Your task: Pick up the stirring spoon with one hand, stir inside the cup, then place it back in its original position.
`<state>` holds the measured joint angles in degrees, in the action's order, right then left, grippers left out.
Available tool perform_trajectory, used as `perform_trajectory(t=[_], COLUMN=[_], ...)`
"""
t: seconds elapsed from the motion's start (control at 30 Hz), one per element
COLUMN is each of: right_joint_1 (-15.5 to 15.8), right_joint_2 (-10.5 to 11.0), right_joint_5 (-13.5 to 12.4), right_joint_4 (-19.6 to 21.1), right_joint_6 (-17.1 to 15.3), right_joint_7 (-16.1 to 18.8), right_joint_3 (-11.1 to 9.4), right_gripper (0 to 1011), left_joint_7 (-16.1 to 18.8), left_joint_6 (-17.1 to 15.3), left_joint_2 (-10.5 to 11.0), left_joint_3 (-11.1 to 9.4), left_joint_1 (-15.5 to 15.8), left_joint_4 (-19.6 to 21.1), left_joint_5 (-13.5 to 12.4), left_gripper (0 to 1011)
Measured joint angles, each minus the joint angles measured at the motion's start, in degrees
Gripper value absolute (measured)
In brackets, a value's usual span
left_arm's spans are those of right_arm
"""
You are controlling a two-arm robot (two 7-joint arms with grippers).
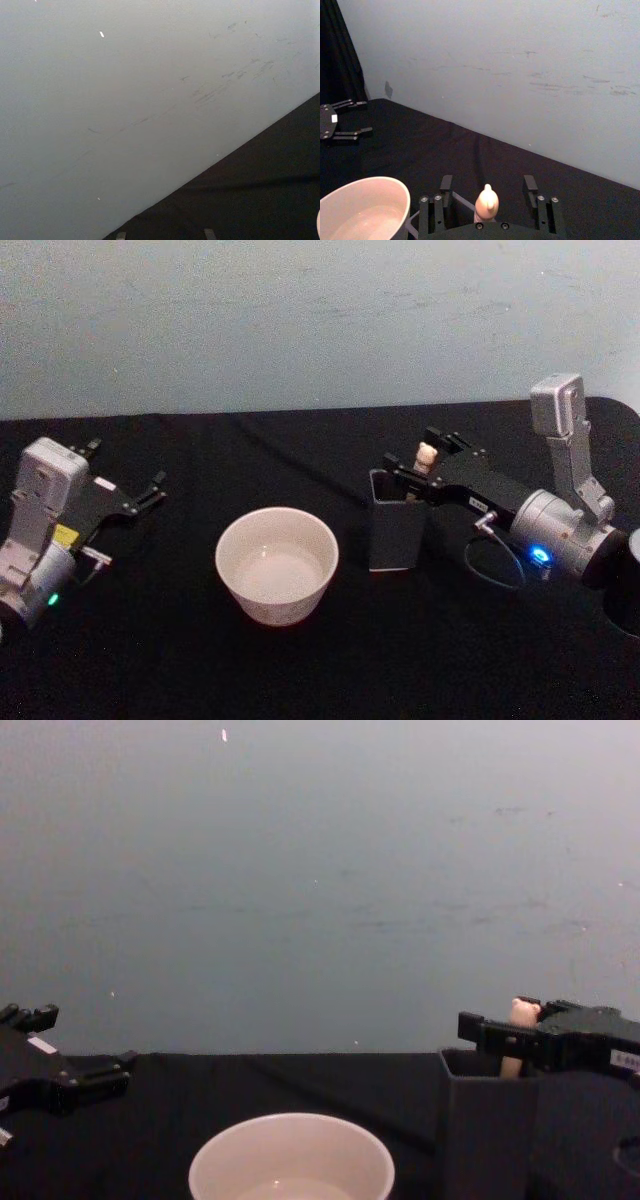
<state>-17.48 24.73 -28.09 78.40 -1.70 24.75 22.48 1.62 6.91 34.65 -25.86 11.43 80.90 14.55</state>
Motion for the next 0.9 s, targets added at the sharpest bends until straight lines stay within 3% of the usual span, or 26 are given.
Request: perform_trajectory(t=[0.37,0.4,0.73,0.9], right_joint_1=[0.00,0.00,0.00,0.01], right_joint_2=[0.05,0.05,0.05,-0.02], right_joint_5=[-0.06,-0.06,-0.11,-0.09], right_joint_4=[0.00,0.00,0.00,0.00], right_joint_6=[0.05,0.05,0.09,0.11], right_joint_7=[-0.06,-0.07,-0.08,0.00], right_joint_3=[0.04,0.04,0.04,-0.07], right_gripper=[621,552,231,214], left_joint_7=[0.00,0.00,0.00,0.00], left_joint_6=[0.00,0.00,0.00,0.00], left_joint_2=[0.00,0.00,0.00,0.00], left_joint_3=[0.00,0.00,0.00,0.00], left_joint_1=[0.00,0.00,0.00,0.00], left_joint_4=[0.00,0.00,0.00,0.00], left_joint_5=[0.00,0.00,0.00,0.00], left_gripper=[1001,1001,1001,1001])
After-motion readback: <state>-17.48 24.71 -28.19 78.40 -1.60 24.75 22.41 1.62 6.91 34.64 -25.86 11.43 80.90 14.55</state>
